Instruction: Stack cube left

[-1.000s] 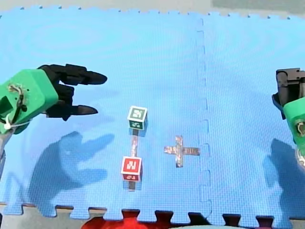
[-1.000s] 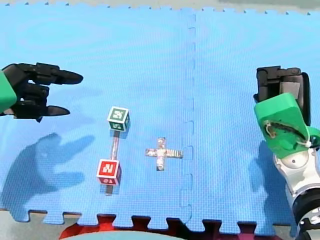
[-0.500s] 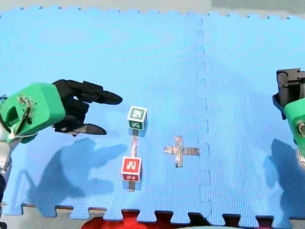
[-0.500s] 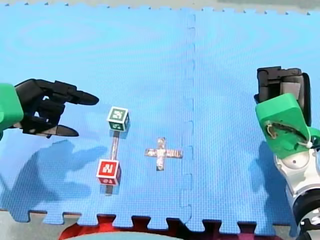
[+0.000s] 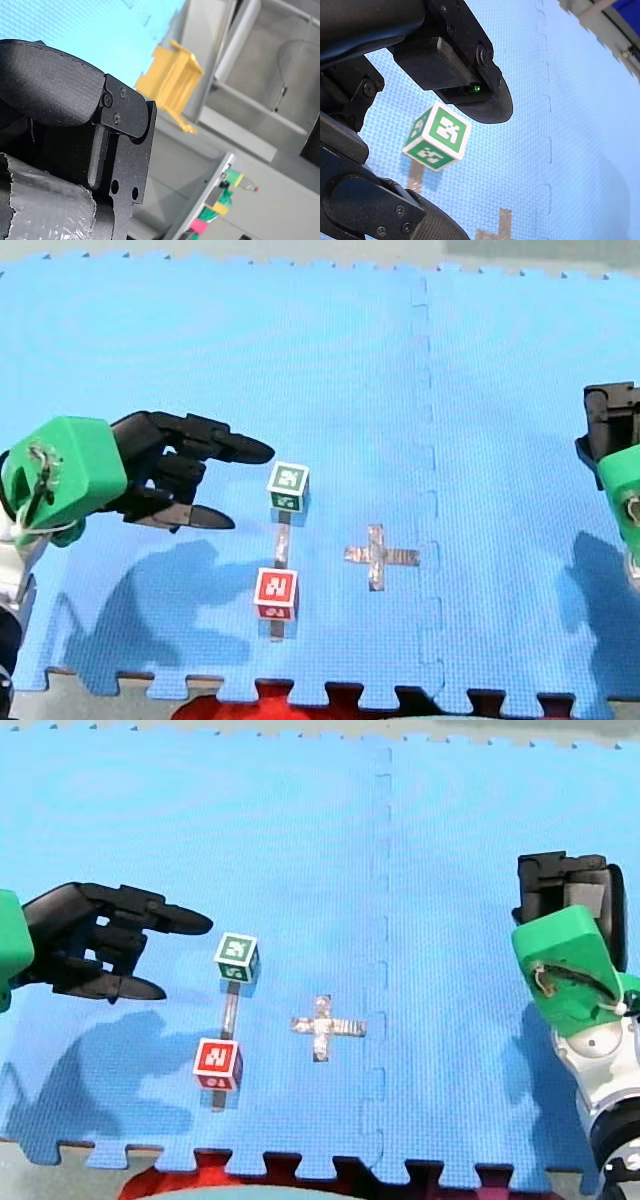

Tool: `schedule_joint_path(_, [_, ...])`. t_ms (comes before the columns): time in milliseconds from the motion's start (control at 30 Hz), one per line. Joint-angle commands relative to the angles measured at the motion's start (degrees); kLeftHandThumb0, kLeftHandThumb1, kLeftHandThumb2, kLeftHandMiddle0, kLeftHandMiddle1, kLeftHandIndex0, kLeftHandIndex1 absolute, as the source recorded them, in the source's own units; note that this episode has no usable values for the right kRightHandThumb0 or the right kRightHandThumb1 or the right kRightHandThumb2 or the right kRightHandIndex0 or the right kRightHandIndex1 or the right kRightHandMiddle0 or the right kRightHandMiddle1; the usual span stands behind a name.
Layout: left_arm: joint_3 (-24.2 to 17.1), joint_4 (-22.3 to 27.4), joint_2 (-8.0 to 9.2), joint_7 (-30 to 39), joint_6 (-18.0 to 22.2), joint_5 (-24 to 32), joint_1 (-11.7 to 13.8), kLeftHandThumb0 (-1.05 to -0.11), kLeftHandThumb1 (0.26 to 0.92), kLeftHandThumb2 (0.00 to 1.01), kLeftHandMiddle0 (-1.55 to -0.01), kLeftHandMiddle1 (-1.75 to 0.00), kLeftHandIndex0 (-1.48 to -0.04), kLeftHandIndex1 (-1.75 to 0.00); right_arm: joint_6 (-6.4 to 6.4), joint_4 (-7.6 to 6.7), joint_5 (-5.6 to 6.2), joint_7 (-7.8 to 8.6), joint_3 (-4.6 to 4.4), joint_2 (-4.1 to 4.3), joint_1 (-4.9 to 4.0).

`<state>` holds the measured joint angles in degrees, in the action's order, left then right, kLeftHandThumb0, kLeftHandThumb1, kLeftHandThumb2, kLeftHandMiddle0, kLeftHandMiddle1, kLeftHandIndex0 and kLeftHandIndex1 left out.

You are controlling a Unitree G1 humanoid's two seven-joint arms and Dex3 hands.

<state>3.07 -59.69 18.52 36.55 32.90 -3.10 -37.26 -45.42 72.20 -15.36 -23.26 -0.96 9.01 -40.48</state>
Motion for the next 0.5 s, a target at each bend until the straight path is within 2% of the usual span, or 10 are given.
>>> schedule_joint_path(0, [0.08,0.61,-0.29,-1.09,-0.04,-0.33,1.04,-0.857,0.679,0.00,-0.90,-1.75,-0.76,-0.01,0.03,-0.15,0.17,-0.05,0.10,0.48,0.14])
schedule_joint_path(300, [-1.30,0.03,-1.41,-4.11,1.87,0.81,2.94,-0.856,0.675,0.00,-0.90,-1.75,-0.79,-0.02,-0.19,-0.29,0.22,0.03,0.13,0.74,0.14])
schedule_joint_path(467, [-1.85,0.50,-2.06,-6.55,3.46,0.80,4.80,-0.844,0.672,0.00,-0.90,-1.75,-0.79,-0.01,-0.80,-0.56,0.26,0.11,0.15,0.97,0.23])
